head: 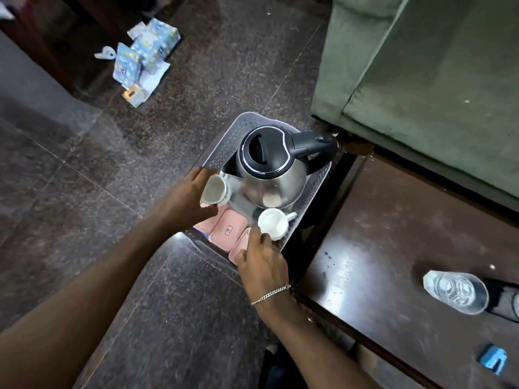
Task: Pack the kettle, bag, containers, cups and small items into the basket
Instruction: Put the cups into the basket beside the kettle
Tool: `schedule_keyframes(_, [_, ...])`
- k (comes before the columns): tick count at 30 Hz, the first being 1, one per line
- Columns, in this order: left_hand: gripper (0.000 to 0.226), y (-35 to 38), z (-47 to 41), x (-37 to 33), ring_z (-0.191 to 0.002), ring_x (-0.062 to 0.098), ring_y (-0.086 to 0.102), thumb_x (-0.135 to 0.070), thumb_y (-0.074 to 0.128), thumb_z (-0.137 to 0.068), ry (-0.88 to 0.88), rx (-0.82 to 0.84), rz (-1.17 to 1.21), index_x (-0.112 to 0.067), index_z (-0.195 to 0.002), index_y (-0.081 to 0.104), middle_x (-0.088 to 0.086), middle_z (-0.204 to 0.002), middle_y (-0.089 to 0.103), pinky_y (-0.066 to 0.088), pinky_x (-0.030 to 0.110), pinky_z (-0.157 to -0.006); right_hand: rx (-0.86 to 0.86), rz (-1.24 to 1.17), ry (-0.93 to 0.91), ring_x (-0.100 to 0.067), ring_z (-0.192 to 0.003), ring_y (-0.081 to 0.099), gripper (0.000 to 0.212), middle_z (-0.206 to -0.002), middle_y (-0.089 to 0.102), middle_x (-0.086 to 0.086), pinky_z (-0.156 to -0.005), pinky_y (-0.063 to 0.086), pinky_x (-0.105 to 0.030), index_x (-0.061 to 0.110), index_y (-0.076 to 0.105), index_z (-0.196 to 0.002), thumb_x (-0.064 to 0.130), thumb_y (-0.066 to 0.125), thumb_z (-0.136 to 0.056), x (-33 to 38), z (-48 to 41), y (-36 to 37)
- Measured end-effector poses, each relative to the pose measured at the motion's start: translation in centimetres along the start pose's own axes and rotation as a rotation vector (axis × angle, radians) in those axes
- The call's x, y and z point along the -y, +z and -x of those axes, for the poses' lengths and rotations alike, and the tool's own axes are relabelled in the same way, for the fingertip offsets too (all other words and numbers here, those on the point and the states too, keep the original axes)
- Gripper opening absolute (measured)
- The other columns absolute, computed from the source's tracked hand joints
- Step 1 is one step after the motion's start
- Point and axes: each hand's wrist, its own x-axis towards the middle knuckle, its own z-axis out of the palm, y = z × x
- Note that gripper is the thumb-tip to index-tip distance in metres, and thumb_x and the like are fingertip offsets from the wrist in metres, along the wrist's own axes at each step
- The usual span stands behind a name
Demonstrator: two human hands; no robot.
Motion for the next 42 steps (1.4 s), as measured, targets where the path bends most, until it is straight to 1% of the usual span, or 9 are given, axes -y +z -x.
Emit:
schedule_keyframes(5, [0.083,0.9,-2.6,1.0,-0.119,0.033,0.061,-0.009,0.089,-0.070,-0.014,-0.011,0.023,-0.007,-0.143,0.051,0.013,-0.138,0.056,0.039,0.024,-0.088,0.034,0.059,0.027,-0.031,-0.093,0.068,0.041,-0.106,0.063,-0.012,-0.067,0.055,-0.038,0.012,0.053,-0.120,0.031,0.065,-0.086,0.1,-0.3,0.7])
schedule_keyframes(12, [0.087,1.0,-4.3,0.7,-0.114,0.034,0.063,-0.020,0.091,-0.073,-0.018,0.006,-0.014,-0.013,-0.147,0.046,0.010,-0.143,0.054,0.046,0.033,-0.088,0.061,0.053,0.032,-0.030,-0.098,0.067,0.037,-0.114,0.058,-0.010,-0.071,0.054,-0.038,0.012,0.049,-0.121,0.033,0.058,-0.091,0.0,-0.8,1.2])
schedule_keyframes(18, [0.084,0.8,-4.5,0.4,-0.111,0.037,0.064,-0.025,0.088,-0.073,0.013,0.025,-0.068,-0.014,-0.144,0.045,0.011,-0.135,0.054,0.053,0.043,-0.086,0.069,0.057,0.053,-0.031,-0.092,0.068,0.034,-0.111,0.059,-0.010,-0.067,0.052,-0.038,0.012,0.051,-0.115,0.031,0.060,-0.089,0.0,-0.7,1.2])
schedule_keyframes(26, [0.079,1.0,-4.8,0.2,-0.097,0.039,0.068,-0.024,0.087,-0.072,0.057,0.033,-0.169,-0.013,-0.140,0.048,0.011,-0.128,0.056,0.054,0.042,-0.074,0.066,0.093,0.034,-0.030,-0.096,0.069,0.041,-0.118,0.060,-0.012,-0.071,0.054,-0.037,0.009,0.051,-0.124,0.033,0.058,-0.091,-0.2,-0.9,1.7])
schedule_keyframes(31, [0.071,1.3,-4.5,0.2,-0.097,0.039,0.068,-0.022,0.086,-0.074,0.056,0.054,-0.236,-0.010,-0.135,0.052,0.012,-0.121,0.059,0.051,0.039,-0.071,0.026,0.090,0.021,-0.029,-0.088,0.070,0.033,-0.108,0.062,-0.011,-0.065,0.055,-0.036,0.010,0.055,-0.115,0.034,0.058,-0.092,-0.3,-0.9,1.9])
schedule_keyframes(34, [0.068,1.4,-4.4,-0.1,-0.101,0.040,0.067,-0.022,0.082,-0.077,0.034,0.073,-0.224,-0.009,-0.137,0.052,0.012,-0.122,0.057,0.056,0.044,-0.077,-0.013,0.078,0.017,-0.030,-0.082,0.071,0.034,-0.101,0.062,-0.010,-0.059,0.054,-0.036,0.011,0.056,-0.108,0.040,0.061,-0.092,-0.6,-1.0,1.9])
schedule_keyframes(36, [0.070,1.3,-4.4,-0.2,-0.106,0.041,0.065,-0.022,0.081,-0.079,0.028,0.085,-0.212,-0.009,-0.140,0.050,0.013,-0.125,0.056,0.057,0.048,-0.082,-0.031,0.082,0.005,-0.029,-0.084,0.070,0.038,-0.102,0.062,-0.010,-0.060,0.054,-0.036,0.012,0.056,-0.109,0.045,0.061,-0.091,-0.9,-1.0,2.0])
schedule_keyframes(40, [0.085,1.0,-3.8,-0.6,-0.115,0.042,0.063,-0.026,0.083,-0.079,0.010,0.093,-0.181,-0.010,-0.152,0.041,0.014,-0.137,0.053,0.056,0.052,-0.089,-0.053,0.063,-0.004,-0.033,-0.089,0.067,0.046,-0.105,0.060,-0.010,-0.063,0.054,-0.039,0.014,0.055,-0.114,0.052,0.059,-0.090,-1.0,-0.6,1.8])
schedule_keyframes(42, [0.091,0.9,-3.2,-1.0,-0.118,0.043,0.061,-0.027,0.086,-0.079,0.009,0.044,-0.177,-0.008,-0.155,0.039,0.017,-0.140,0.052,0.056,0.053,-0.092,-0.095,0.041,-0.006,-0.032,-0.087,0.067,0.046,-0.103,0.061,-0.010,-0.062,0.054,-0.039,0.014,0.056,-0.112,0.053,0.060,-0.090,-1.1,-0.3,1.5])
